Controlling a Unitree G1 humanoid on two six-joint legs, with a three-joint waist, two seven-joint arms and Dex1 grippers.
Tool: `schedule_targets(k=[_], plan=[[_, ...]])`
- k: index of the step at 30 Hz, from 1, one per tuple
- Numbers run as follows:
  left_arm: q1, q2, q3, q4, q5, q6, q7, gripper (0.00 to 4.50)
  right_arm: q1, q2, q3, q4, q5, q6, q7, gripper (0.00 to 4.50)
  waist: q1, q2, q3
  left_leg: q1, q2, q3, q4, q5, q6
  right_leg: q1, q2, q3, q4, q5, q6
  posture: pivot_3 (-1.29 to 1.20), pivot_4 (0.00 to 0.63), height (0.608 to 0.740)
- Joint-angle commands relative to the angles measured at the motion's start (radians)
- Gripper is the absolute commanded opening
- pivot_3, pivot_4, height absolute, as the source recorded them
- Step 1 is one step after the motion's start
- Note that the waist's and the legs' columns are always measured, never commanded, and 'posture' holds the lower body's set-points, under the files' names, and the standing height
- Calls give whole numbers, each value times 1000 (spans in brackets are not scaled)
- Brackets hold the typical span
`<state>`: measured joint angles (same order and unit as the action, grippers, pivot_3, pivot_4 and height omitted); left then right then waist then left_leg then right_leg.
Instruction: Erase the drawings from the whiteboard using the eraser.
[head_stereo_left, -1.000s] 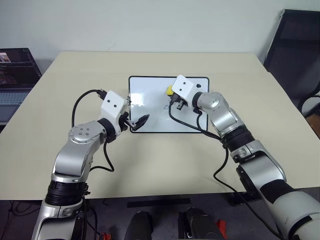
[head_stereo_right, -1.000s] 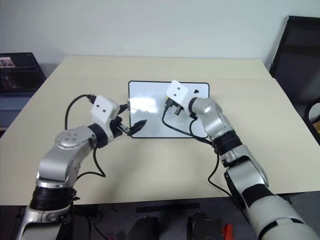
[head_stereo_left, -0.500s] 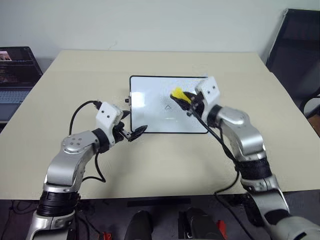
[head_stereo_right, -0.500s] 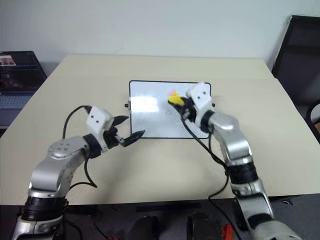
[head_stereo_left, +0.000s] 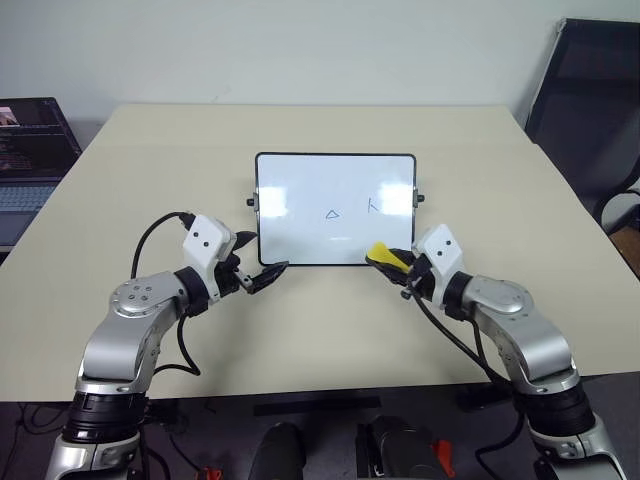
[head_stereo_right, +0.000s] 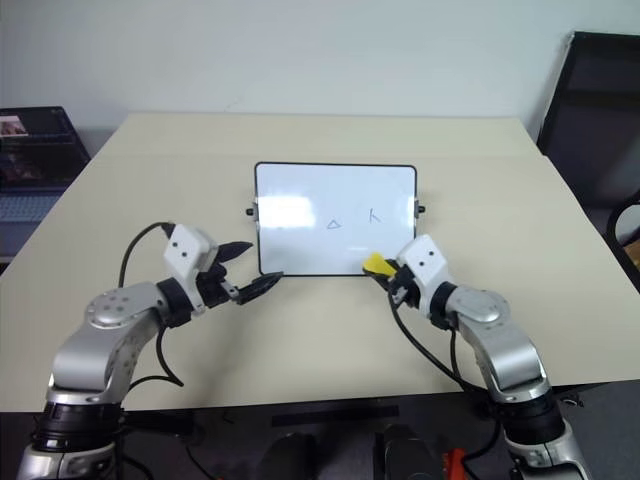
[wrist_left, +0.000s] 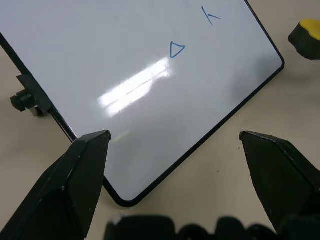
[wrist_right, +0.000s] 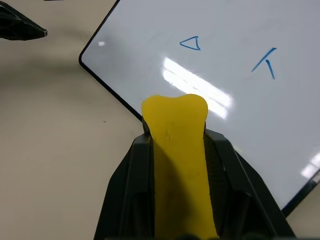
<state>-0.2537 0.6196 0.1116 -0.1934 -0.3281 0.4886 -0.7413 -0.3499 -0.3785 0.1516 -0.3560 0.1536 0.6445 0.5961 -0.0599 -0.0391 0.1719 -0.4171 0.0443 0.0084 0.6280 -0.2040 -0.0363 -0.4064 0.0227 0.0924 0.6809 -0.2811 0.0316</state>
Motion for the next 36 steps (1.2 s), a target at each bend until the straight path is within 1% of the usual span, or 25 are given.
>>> schedule_targets(k=[1, 5, 9, 11, 15, 18, 20, 24, 26, 31, 33, 36], plan=[[-33, 12, -9, -20, -1, -16, -11, 4500, -72, 17, 14, -1, -13, -35, -21, 986, 1, 0, 0, 0, 0, 0, 0, 0, 0, 0, 0, 0, 0, 0, 0, 0, 150, 740], [-39, 21, -30, -42, -4, 3, -23, 4500, -228, 71, 106, 168, -115, -108, -72, 986, -2, 0, 0, 0, 0, 0, 0, 0, 0, 0, 0, 1, 0, 0, 0, 0, 150, 740], [-47, 27, -39, -60, -11, 19, -26, 4500, -369, 125, 156, 374, -190, -182, -112, 986, 1, 0, 0, -1, 0, 1, 0, 0, 0, -1, 0, 0, 0, 0, 0, 0, 150, 740], [-50, 29, -41, -65, -14, 24, -27, 4500, -425, 148, 169, 474, -218, -222, -125, 986, 1, 0, 0, -1, 0, 1, 0, 0, 0, -1, 0, 0, 0, 2, -3, 0, 150, 740], [-47, 33, -38, -75, -16, 32, -33, 4500, -514, 183, 171, 646, -264, -291, -160, 986, 3, 0, 0, -1, -1, 1, 0, 0, 0, -1, -1, 0, -1, 3, -5, 0, 150, 740], [-40, 34, -36, -78, -14, 31, -35, 4500, -540, 187, 178, 732, -296, -316, -171, 986, 3, 0, 0, -2, 0, 1, -1, 0, 0, -1, -1, 0, 0, 3, -5, 0, 150, 740], [-33, 34, -34, -82, -13, 29, -34, 4500, -526, 172, 206, 756, -320, -313, -142, 986, 3, 0, 0, -2, 0, 1, -1, 0, 0, -1, -1, 0, 0, 3, -5, 0, 150, 740], [-20, 31, -35, -84, -11, 24, -32, 4500, -473, 139, 260, 708, -343, -296, -54, 986, 2, 0, 0, 0, 0, 0, 0, 0, 0, 0, -1, 0, 0, 3, -5, 0, 150, 740], [-18, 29, -38, -82, -10, 20, -33, 4500, -469, 137, 262, 703, -363, -303, -65, 986, 2, 0, 0, 0, 0, 0, 0, 0, 0, 1, -1, 0, 0, 3, -5, 0, 150, 740], [-21, 24, -46, -59, -5, 2, -39, 4500, -538, 155, 198, 770, -400, -362, -215, 986, 1, 0, 0, 1, 0, 1, 1, 1, 0, 1, 0, 0, 1, 3, -3, 0, 150, 740], [-21, 23, -47, -54, -4, -3, -41, 4500, -544, 153, 194, 781, -401, -372, -227, 986, 3, 0, 0, 1, 0, 1, 2, 1, 1, 1, 0, 0, 1, 4, -3, 0, 150, 740], [-18, 21, -50, -51, -4, -9, -43, 4500, -530, 146, 202, 775, -400, -363, -192, 986, 4, 0, 0, 0, 0, 1, 2, 1, 1, 1, 0, 0, 1, 4, -3, 0, 150, 740]])
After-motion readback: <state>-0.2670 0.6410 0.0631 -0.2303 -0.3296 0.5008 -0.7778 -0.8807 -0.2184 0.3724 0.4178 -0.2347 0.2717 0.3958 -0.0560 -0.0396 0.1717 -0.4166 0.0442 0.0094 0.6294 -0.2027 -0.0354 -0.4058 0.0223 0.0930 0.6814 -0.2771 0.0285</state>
